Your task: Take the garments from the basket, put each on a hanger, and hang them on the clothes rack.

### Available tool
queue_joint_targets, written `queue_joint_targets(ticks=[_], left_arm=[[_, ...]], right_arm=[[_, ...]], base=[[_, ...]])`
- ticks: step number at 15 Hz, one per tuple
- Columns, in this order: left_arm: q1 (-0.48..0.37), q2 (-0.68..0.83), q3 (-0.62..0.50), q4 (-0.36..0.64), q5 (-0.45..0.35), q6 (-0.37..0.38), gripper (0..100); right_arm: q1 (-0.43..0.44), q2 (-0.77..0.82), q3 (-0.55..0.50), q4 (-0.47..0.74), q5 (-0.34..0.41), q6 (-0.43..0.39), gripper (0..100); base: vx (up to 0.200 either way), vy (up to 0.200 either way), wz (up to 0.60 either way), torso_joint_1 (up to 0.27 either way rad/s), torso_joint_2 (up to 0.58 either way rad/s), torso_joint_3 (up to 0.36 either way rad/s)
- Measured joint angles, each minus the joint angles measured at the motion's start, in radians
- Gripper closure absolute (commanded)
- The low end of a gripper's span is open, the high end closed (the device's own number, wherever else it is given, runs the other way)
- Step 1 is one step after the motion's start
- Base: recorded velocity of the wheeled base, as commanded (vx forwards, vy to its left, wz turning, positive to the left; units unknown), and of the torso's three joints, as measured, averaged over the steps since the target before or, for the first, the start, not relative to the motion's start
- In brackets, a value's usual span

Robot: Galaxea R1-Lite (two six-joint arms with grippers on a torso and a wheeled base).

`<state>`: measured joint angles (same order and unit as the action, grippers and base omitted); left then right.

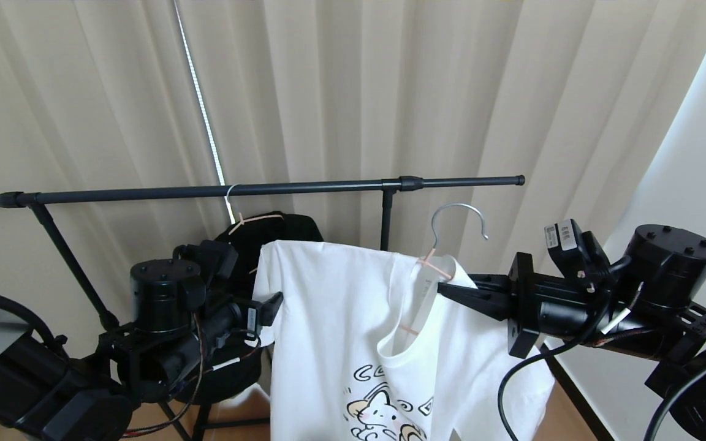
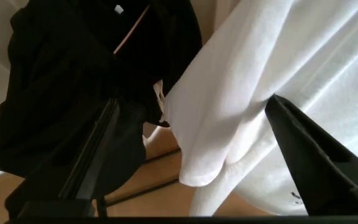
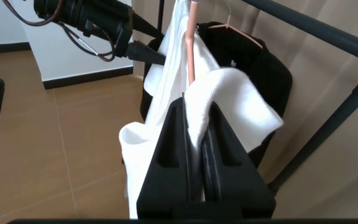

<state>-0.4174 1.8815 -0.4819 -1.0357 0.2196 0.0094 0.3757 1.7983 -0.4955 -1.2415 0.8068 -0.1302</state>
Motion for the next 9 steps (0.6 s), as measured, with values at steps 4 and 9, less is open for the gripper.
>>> queue_joint_targets(ticks=[4,9], left_arm=[[0.006,0.003,0.021,-0.048,0.006,0.002,100],[0.008,0.004,0.056,-0.09,0.007,0.003,100]], right_arm=[[0.001,-0.001,-0.006,0.0,0.0,0.0,100],[0.001,-0.001,-0.009,0.001,0.0,0.0,100]], base=[[0.0,0.0,0.0,0.0,0.0,0.0],[0.0,0.0,0.0,0.0,0.0,0.0]])
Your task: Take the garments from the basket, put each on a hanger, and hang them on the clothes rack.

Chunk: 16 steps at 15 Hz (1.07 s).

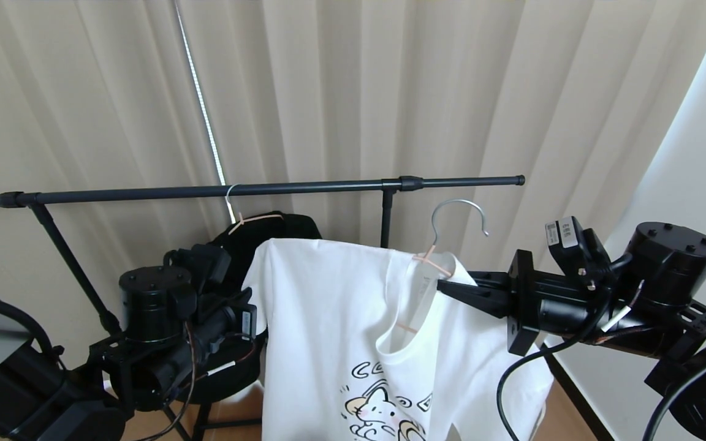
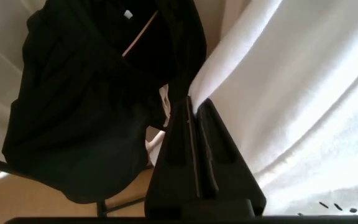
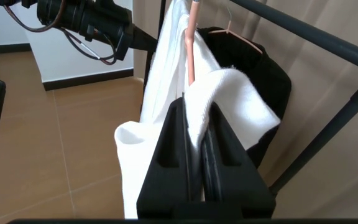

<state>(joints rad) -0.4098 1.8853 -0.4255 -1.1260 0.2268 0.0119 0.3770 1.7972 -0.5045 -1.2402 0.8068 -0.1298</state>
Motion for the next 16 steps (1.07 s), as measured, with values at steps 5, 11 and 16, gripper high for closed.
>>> queue_joint_targets(ticks=[5,11,16], left_arm=[[0.031,0.003,0.044,-0.045,-0.001,-0.001,100],[0.056,0.011,0.096,-0.075,-0.002,-0.027,100],[0.089,0.027,0.115,-0.077,-0.005,-0.042,100]], right_arm=[[-0.005,0.0,-0.003,0.0,0.0,0.0,100],[-0.018,0.0,-0.009,0.0,0.0,0.0,100],[-0.031,0.0,-0.014,-0.002,0.0,0.0,100]], base=[[0.0,0.0,0.0,0.0,0.0,0.0],[0.0,0.0,0.0,0.0,0.0,0.0],[0.0,0.0,0.0,0.0,0.0,0.0]])
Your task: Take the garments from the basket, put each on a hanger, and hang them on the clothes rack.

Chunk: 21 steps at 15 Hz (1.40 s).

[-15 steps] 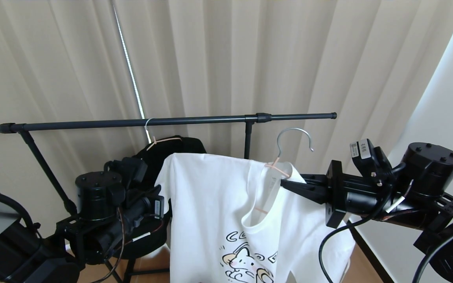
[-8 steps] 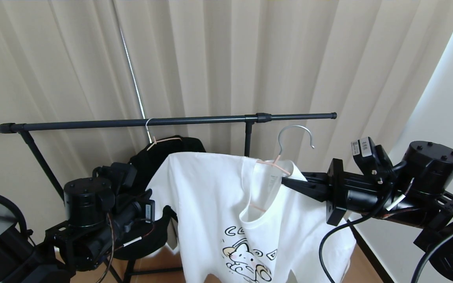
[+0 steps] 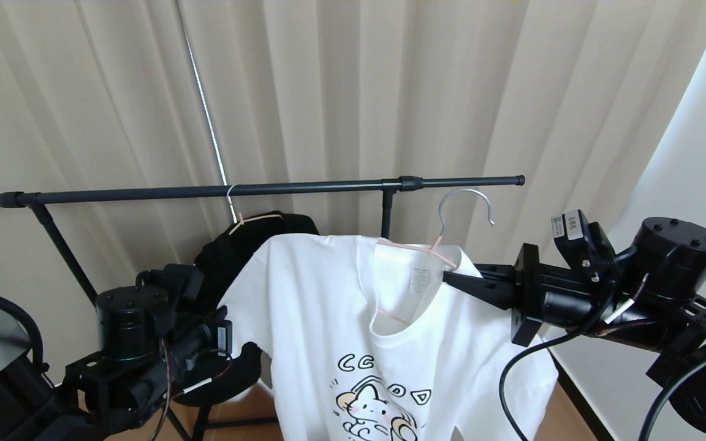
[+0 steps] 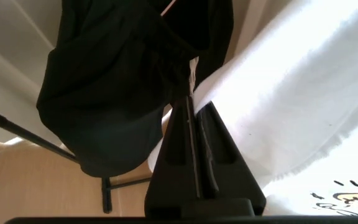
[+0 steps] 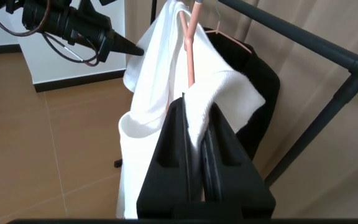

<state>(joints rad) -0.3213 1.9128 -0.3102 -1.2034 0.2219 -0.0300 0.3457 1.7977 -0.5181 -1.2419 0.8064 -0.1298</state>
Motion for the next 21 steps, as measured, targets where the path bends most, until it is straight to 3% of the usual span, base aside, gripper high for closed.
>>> queue_joint_targets(ticks=[8,9,11,14,17,18,21], left_arm=[[-0.01,0.029,0.091,-0.235,-0.071,0.004,100],[-0.01,0.031,0.098,-0.236,-0.075,0.004,0],[-0.011,0.031,0.11,-0.252,-0.079,0.003,0],[-0.01,0.017,0.154,-0.36,-0.085,0.01,0],[0.017,-0.042,0.156,-0.356,-0.119,0.096,0],[0.023,-0.071,0.142,-0.31,-0.126,0.105,0],[0.03,-0.203,0.041,-0.027,-0.144,0.109,0]], right_arm=[[-0.001,0.006,-0.001,0.001,0.0,0.0,100],[-0.001,0.007,-0.002,0.001,0.0,0.0,100],[0.0,0.011,-0.003,0.001,0.0,0.0,100],[-0.001,0.03,-0.013,0.002,0.001,0.003,100],[-0.002,0.064,-0.024,-0.013,0.061,0.005,100],[-0.011,0.071,-0.024,-0.02,0.093,0.006,100],[-0.033,0.091,-0.02,-0.024,0.144,0.006,100]], base=[[0.0,0.0,0.0,0.0,0.0,0.0],[0.0,0.0,0.0,0.0,0.0,0.0],[0.0,0.0,0.0,0.0,0.0,0.0],[0.0,0.0,0.0,0.0,0.0,0.0],[0.0,0.0,0.0,0.0,0.0,0.0],[0.0,0.0,0.0,0.0,0.0,0.0],[0.0,0.0,0.0,0.0,0.0,0.0]])
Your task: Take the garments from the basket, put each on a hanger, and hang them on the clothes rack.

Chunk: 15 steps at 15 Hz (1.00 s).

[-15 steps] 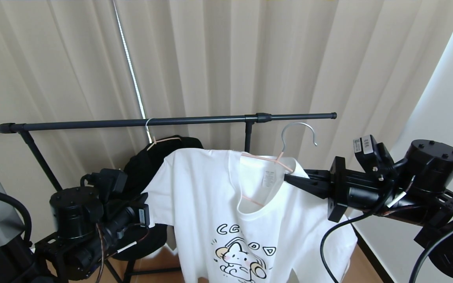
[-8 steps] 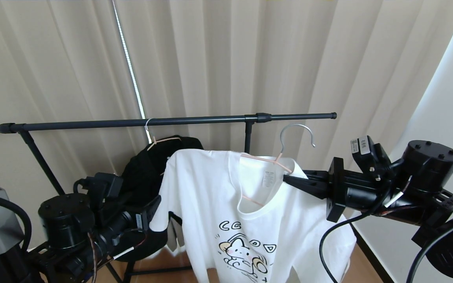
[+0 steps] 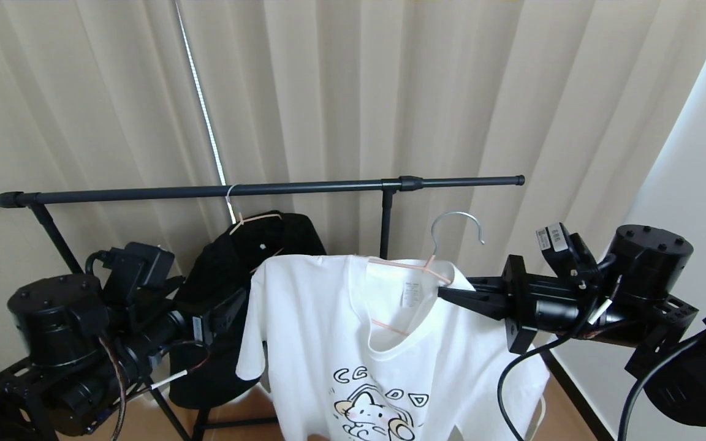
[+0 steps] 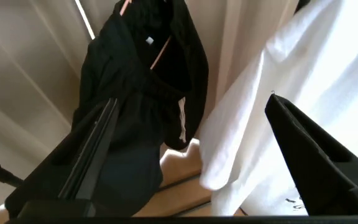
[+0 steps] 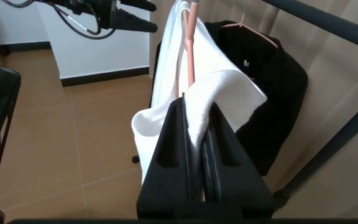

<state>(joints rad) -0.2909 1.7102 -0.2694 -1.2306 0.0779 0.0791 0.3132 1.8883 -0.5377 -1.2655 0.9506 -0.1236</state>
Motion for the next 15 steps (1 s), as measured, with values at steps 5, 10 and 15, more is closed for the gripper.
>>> queue_joint_targets(ticks=[5,10,15], left_arm=[[-0.002,-0.273,-0.301,0.783,-0.246,-0.048,0],[-0.007,-0.377,-0.576,1.16,-0.481,-0.044,0],[-0.038,-0.273,-0.801,1.393,-0.634,0.161,0]], right_arm=[[-0.046,0.056,0.012,-0.077,0.142,0.001,100],[-0.05,0.067,0.034,-0.093,0.182,0.001,100],[-0.047,0.065,0.053,-0.107,0.183,0.001,100]], base=[[0.0,0.0,0.0,0.0,0.0,0.0],[0.0,0.0,0.0,0.0,0.0,0.0],[0.0,0.0,0.0,0.0,0.0,0.0]])
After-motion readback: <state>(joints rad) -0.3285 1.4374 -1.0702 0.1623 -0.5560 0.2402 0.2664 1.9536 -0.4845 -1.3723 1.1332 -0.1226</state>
